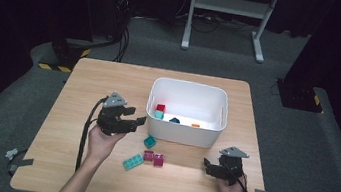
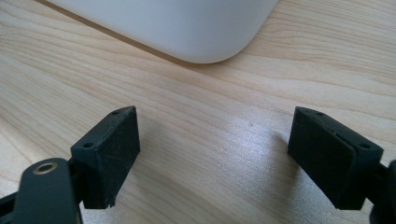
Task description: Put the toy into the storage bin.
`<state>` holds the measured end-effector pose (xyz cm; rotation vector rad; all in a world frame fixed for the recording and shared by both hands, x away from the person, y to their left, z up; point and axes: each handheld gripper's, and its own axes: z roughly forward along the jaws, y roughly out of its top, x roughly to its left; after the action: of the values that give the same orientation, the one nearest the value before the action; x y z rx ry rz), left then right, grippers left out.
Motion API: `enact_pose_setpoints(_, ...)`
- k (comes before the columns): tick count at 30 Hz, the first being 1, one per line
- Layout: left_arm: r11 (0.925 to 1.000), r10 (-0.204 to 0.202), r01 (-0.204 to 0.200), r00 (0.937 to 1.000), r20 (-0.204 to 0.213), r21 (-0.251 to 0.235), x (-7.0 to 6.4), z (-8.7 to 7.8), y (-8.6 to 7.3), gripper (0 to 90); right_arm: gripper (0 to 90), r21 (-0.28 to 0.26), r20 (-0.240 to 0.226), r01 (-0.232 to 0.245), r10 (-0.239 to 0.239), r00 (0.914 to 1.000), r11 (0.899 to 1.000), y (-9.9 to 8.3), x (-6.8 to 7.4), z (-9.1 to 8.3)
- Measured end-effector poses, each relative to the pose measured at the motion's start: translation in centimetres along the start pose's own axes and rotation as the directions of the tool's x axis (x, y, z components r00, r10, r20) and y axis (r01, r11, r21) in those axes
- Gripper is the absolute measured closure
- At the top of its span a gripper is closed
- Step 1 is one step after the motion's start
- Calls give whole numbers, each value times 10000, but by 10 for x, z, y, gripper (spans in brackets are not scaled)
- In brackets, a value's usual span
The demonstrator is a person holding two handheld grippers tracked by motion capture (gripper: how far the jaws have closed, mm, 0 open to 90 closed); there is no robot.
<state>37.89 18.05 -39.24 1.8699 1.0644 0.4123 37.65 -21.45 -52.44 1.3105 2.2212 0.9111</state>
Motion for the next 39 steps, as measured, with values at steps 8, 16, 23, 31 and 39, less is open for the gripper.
enact_pose_setpoints(8, 9992, -396, 397, 9992, -24, 111, 5, -6, -34, 414, 165, 4, -2, 2, -2, 10000, 10000, 0, 0, 0)
enact_pose_setpoints(16, 9979, -583, 585, 9983, -88, 275, 6, -7, -63, 412, 165, 5, -3, 1, -1, 10000, 10000, 0, 0, 0)
enact_pose_setpoints(23, 9981, -328, 335, 9994, -140, 521, -2, -6, -88, 412, 165, 4, -2, 2, -2, 10000, 10000, 0, 0, 0)
enact_pose_setpoints(31, 9935, -98, 81, 9998, 147, 1135, -11, 7, -110, 395, 165, 2, 1, -2, 2, 10000, 10000, 0, 0, 0)
enact_pose_setpoints(39, 9892, -124, 105, 9998, 122, 1462, -18, 20, -127, 389, 165, -2, 0, -13, 13, 10000, 10000, 0, 0, 0)
